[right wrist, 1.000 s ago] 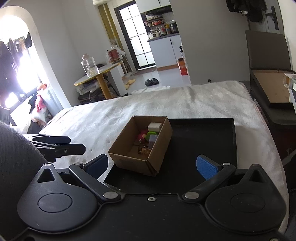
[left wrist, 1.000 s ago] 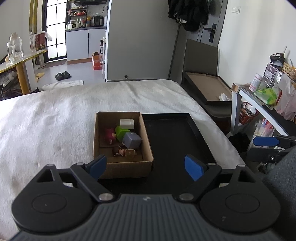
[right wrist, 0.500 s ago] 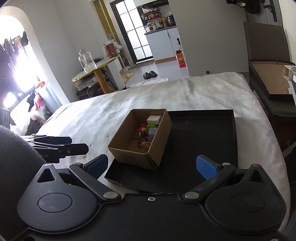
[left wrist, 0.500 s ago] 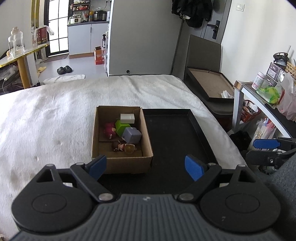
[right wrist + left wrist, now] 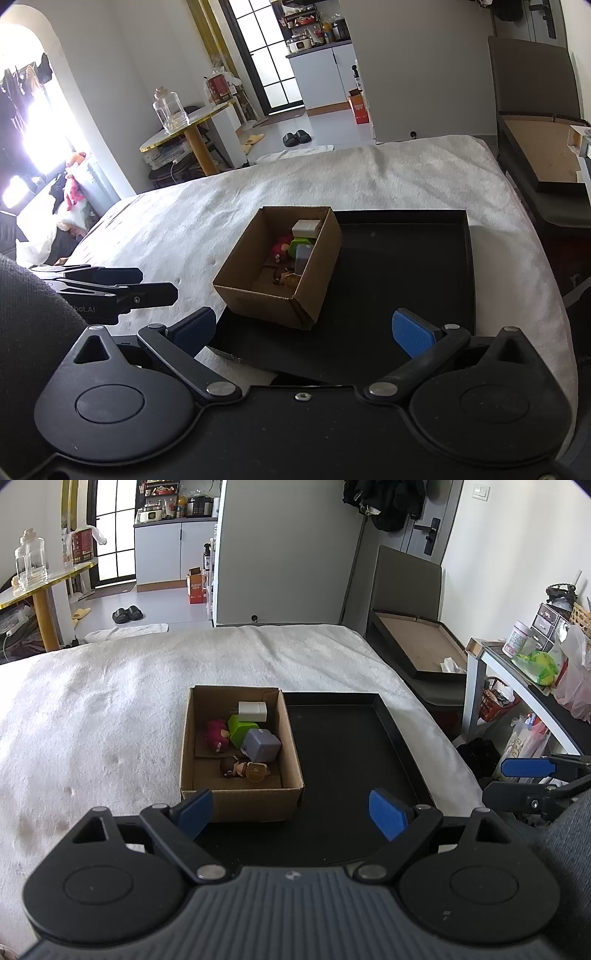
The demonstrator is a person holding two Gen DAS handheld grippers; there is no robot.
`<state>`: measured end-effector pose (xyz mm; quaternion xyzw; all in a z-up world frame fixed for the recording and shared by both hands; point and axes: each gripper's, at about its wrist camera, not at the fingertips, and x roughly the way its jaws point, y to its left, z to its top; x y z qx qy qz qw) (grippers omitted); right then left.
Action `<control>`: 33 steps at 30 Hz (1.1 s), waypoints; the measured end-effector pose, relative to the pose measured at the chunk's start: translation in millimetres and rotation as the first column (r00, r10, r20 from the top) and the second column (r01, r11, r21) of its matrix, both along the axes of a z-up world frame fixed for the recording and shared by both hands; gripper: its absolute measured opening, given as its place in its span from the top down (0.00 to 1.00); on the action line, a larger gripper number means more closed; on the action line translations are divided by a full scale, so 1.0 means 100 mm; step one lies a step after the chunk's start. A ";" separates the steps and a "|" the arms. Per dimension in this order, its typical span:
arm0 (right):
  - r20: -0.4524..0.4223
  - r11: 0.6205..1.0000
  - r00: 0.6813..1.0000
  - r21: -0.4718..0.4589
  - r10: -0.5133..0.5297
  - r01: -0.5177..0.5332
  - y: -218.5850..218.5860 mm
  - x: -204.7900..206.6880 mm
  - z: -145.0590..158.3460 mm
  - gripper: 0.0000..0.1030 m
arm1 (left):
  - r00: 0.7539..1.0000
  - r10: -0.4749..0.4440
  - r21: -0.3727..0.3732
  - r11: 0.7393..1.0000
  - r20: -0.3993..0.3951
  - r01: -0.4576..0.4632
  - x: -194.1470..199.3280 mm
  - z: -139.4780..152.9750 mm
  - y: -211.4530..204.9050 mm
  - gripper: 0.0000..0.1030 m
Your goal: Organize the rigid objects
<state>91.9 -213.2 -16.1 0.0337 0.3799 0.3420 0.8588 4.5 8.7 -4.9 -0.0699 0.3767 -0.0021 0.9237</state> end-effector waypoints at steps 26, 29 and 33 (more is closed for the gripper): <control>0.011 1.000 1.000 -0.003 -0.013 0.013 -0.02 -0.02 -0.01 0.00 | 1.000 -0.011 -0.007 1.000 -0.012 0.011 0.03 -0.02 -0.03 0.12; 0.016 1.000 1.000 -0.009 -0.017 0.017 -0.02 -0.02 0.00 0.00 | 1.000 -0.011 -0.004 1.000 -0.012 0.011 0.03 -0.01 -0.03 0.12; 0.012 1.000 1.000 -0.017 -0.022 0.022 -0.03 -0.02 0.01 0.00 | 1.000 -0.012 -0.008 1.000 -0.014 0.012 0.03 -0.01 -0.03 0.12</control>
